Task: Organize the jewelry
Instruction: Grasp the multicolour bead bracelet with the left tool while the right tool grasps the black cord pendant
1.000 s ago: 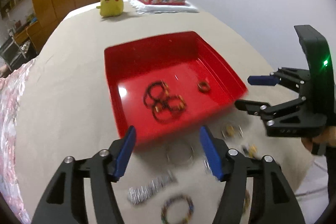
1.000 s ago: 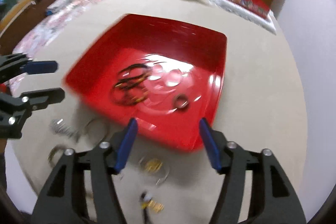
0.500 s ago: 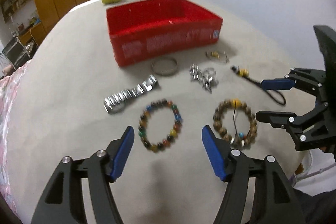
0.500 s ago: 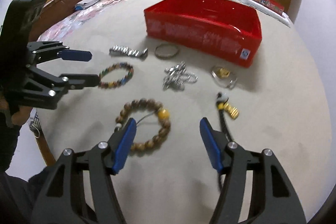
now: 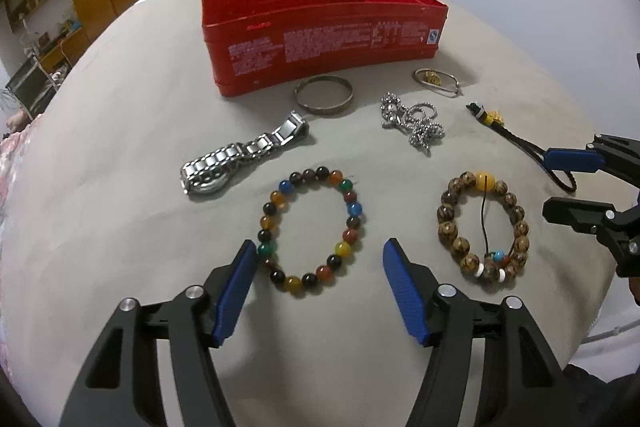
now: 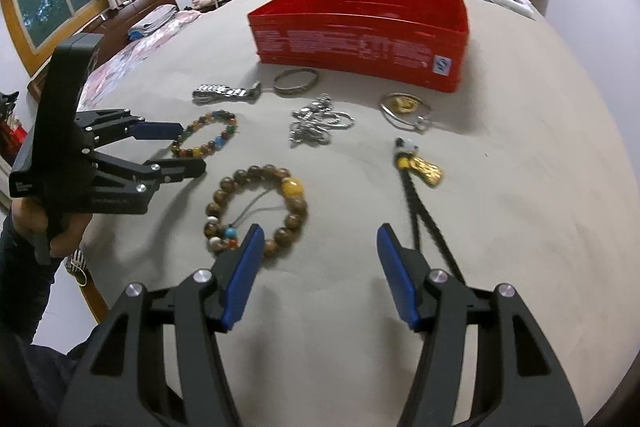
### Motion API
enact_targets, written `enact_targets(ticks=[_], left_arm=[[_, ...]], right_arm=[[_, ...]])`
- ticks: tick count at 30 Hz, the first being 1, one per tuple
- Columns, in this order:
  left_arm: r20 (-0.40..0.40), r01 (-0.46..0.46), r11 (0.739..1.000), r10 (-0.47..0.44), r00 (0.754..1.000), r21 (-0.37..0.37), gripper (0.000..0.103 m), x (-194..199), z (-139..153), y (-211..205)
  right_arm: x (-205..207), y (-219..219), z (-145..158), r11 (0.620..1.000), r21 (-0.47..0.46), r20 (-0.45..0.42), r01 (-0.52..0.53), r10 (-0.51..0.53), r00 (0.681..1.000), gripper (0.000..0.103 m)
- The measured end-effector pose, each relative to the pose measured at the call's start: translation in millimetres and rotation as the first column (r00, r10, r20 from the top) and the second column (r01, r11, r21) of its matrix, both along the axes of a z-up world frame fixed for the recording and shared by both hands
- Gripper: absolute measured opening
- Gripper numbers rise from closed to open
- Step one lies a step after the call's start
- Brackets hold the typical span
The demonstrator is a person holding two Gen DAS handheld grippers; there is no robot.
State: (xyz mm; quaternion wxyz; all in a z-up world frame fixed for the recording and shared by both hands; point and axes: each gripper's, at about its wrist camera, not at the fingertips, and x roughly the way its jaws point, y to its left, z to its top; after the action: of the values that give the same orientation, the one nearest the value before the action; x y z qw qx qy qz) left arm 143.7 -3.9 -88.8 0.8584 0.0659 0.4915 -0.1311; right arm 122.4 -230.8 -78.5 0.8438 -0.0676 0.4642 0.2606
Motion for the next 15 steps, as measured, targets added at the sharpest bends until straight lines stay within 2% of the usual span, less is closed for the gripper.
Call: enact_targets(ticks=[3,5,6,9,12,15], left_arm=[[0.007,0.000,1.000,0.000,1.000,-0.006,0.059,2.4,-2.9,-0.4],[0.007,-0.003,1.000,0.003,1.000,-0.014,0.048,1.6,-2.2,2.0],[0.005,0.003,1.000,-0.003,1.000,-0.019,0.047,1.7,-1.0,1.9],[-0.009,0.016,0.999,-0.016,1.000,-0.043,0.047,-1.2,5.6,5.5],[0.026,-0.010,0.999,0.011,1.000,-0.045,0.058,-0.2,15.5,11.6],[0.021,-0.042,0.998,0.043,0.999,-0.049,0.058,10.2,14.5,17.1]], right_arm=[[4.1,-6.9,0.9,1.000,0.002,-0.001,0.019,-0.019,1.000,0.058],[6.8,-8.9,1.2,1.000,0.004,-0.004,0.024,-0.024,1.000,0.058],[7.8,-8.7,0.9,1.000,0.005,-0.006,0.021,-0.021,1.000,0.058],[8.6,-4.8,-0.1,1.000,0.003,-0.009,0.006,-0.006,1.000,0.058],[8.6,-2.6,-1.0,1.000,0.011,-0.010,-0.005,0.005,1.000,0.058],[9.5,-4.3,-0.3,1.000,0.014,-0.005,-0.003,0.003,1.000,0.058]])
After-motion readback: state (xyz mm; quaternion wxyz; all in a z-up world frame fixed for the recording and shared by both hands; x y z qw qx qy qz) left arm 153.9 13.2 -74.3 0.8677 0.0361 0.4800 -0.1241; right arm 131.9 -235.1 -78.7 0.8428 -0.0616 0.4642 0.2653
